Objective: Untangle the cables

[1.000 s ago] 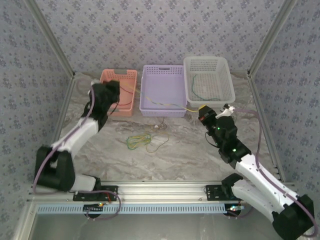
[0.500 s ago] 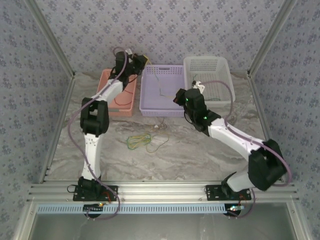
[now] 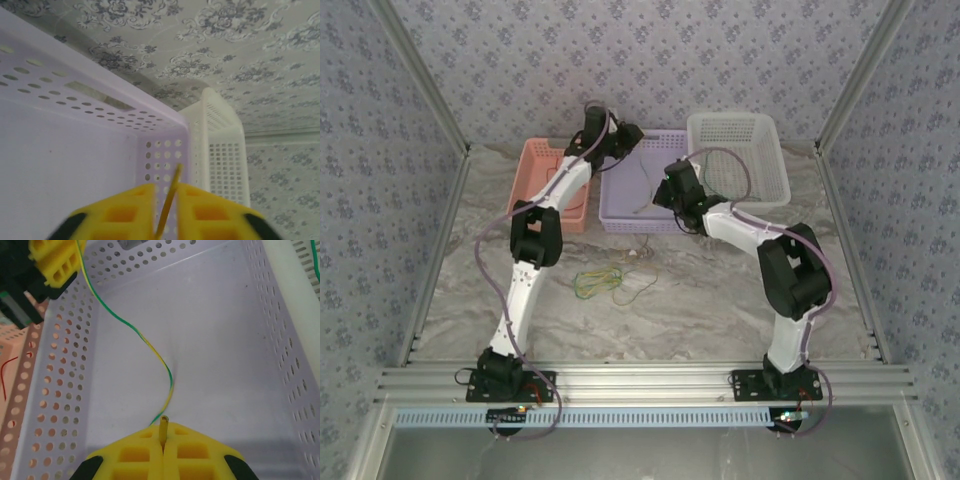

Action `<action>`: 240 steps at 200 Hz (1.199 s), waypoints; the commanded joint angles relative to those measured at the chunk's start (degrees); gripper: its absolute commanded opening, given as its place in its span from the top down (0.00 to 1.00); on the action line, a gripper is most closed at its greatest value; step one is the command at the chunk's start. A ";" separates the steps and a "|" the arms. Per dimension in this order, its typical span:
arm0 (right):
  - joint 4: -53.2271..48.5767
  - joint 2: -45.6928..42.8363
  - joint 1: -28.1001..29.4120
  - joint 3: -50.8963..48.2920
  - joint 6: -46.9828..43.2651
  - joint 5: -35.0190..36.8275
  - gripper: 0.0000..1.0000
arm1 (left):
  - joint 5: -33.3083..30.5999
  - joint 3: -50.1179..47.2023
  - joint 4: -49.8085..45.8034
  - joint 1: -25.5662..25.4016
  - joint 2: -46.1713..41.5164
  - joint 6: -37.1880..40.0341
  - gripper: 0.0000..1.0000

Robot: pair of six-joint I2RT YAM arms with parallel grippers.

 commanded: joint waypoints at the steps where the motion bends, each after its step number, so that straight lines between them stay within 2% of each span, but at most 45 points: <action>1: -7.29 2.51 -0.76 5.39 -0.70 -0.75 1.00 | -2.37 2.91 -7.56 0.32 -0.22 4.31 0.63; 21: -10.95 3.78 -1.24 7.41 0.15 0.28 1.00 | -3.54 3.62 -10.56 0.32 -1.85 6.05 0.48; 32: -12.38 4.44 -1.63 8.47 0.46 -0.22 0.96 | -4.04 4.21 -12.38 0.40 -2.63 6.93 0.40; 57: -14.71 5.21 -2.09 10.92 -0.33 -0.87 0.80 | -5.37 4.57 -16.04 0.65 -4.87 8.94 0.39; 85: -19.48 6.80 -2.02 15.88 -1.98 -1.14 0.77 | -7.98 4.60 -20.59 0.76 -7.61 10.96 0.37; 126: -22.66 7.50 -2.45 18.32 -1.83 -1.27 0.56 | -8.55 4.45 -23.41 0.67 -11.71 13.77 0.37; 158: -22.42 3.60 -1.97 16.29 -2.36 1.75 0.53 | -8.47 4.45 -24.91 0.67 -14.67 14.71 0.37; 183: -21.72 -0.88 -1.39 13.96 -2.97 3.46 0.54 | -11.99 4.00 -29.37 0.49 -18.46 16.62 0.37; 199: -20.74 -4.74 -0.14 11.10 -5.99 5.38 0.55 | -14.53 -0.23 -31.12 0.58 -23.06 17.67 0.37; 224: -17.61 -10.92 2.18 4.93 -8.35 6.68 0.55 | -16.09 -17.51 -23.53 0.82 -34.98 17.79 0.37; 240: -17.83 -12.97 3.23 3.23 -10.34 5.97 0.55 | -16.32 -25.41 -23.71 1.27 -40.85 17.50 0.41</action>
